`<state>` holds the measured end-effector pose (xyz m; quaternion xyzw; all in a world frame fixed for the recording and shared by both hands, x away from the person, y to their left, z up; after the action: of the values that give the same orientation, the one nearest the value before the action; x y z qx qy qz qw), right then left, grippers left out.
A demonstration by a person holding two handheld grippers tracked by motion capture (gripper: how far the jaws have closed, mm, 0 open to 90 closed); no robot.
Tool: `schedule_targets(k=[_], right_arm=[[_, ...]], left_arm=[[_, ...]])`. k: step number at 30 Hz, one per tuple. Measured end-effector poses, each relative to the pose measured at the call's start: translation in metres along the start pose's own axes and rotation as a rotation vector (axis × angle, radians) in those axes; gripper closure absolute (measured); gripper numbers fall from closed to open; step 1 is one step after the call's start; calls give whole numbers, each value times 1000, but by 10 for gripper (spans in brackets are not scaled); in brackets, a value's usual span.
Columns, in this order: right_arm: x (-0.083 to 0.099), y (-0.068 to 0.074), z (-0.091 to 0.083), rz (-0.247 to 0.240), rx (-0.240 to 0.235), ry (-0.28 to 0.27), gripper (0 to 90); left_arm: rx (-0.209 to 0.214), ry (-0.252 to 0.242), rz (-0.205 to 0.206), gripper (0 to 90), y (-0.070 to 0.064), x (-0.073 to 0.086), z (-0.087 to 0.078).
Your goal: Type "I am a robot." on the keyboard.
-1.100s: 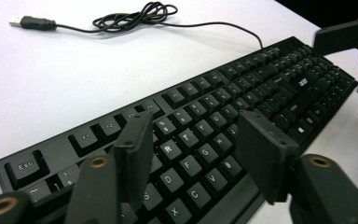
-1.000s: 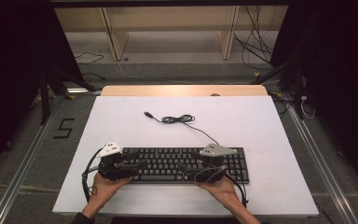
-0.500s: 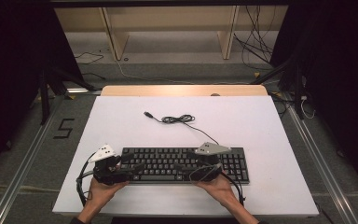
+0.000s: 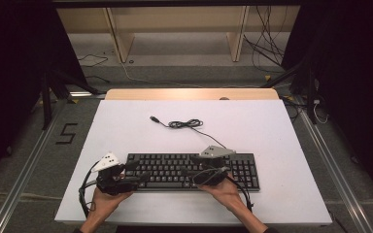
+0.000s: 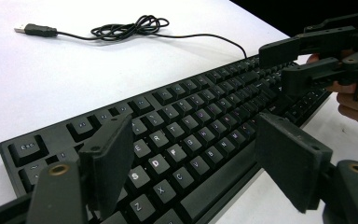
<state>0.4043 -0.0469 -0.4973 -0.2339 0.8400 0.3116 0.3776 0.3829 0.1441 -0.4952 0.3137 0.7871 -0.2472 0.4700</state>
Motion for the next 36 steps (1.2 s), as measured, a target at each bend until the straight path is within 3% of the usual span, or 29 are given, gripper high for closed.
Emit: schedule_targets(k=[21, 36], right_arm=[[5, -7, 16, -7, 29, 79, 883], [9, -14, 25, 1, 66, 123, 900]], left_arm=[[-13, -3, -3, 267, 2, 1, -1], [-19, -5, -1, 267, 4, 0, -2]])
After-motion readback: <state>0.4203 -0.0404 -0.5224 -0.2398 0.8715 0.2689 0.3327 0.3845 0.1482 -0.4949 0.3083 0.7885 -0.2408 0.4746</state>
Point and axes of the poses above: each handheld gripper's, and its own axes: z roughly forward along the jaws, x roughly out of its underside, y roughly to its left, the point moved 9 cm from there along z, roughly forward along the jaws, and after that the axes turned 12 degrees about z, right-handed, at the moved point
